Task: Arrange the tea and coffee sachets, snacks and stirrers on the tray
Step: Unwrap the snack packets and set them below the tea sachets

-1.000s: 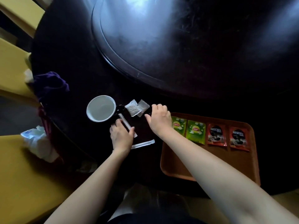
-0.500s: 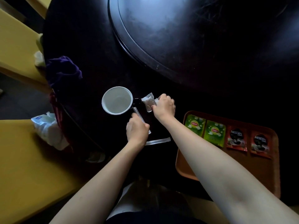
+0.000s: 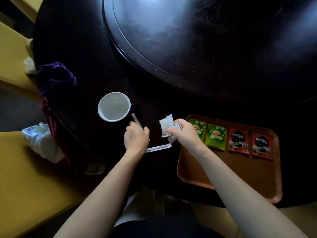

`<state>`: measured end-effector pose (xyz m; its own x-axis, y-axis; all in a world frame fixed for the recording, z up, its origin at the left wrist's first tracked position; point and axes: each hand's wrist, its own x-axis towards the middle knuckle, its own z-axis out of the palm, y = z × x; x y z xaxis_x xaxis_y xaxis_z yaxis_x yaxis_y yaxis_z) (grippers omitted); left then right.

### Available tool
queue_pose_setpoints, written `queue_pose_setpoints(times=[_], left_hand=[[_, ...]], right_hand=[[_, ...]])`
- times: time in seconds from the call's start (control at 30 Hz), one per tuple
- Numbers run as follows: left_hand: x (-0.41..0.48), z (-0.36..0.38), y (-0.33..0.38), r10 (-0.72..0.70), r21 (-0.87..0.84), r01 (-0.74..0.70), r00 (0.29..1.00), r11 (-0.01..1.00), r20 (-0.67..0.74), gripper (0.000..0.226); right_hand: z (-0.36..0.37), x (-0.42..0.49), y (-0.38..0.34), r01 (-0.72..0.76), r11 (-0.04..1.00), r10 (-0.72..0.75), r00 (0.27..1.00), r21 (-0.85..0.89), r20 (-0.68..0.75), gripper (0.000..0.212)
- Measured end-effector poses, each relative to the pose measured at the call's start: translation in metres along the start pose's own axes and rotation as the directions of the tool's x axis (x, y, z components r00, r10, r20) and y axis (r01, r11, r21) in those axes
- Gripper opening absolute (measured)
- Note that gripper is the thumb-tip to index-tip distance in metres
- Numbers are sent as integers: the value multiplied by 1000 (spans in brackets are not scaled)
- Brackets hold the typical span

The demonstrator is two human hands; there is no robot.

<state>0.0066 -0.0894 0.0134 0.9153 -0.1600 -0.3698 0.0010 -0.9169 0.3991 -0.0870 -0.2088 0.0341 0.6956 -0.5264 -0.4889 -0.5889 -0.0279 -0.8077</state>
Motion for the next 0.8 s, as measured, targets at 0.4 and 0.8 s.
queue_pose_setpoints(times=[0.4, 0.8], left_hand=[[-16, -4, -13, 256, 273, -282, 958, 920, 130, 23], [-37, 12, -28, 591, 439, -663, 745, 606, 310, 26]], right_hand=[[-30, -35, 21, 12, 992, -3, 998, 127, -67, 17], [-41, -56, 35, -80, 954, 96, 994, 289, -44, 4]])
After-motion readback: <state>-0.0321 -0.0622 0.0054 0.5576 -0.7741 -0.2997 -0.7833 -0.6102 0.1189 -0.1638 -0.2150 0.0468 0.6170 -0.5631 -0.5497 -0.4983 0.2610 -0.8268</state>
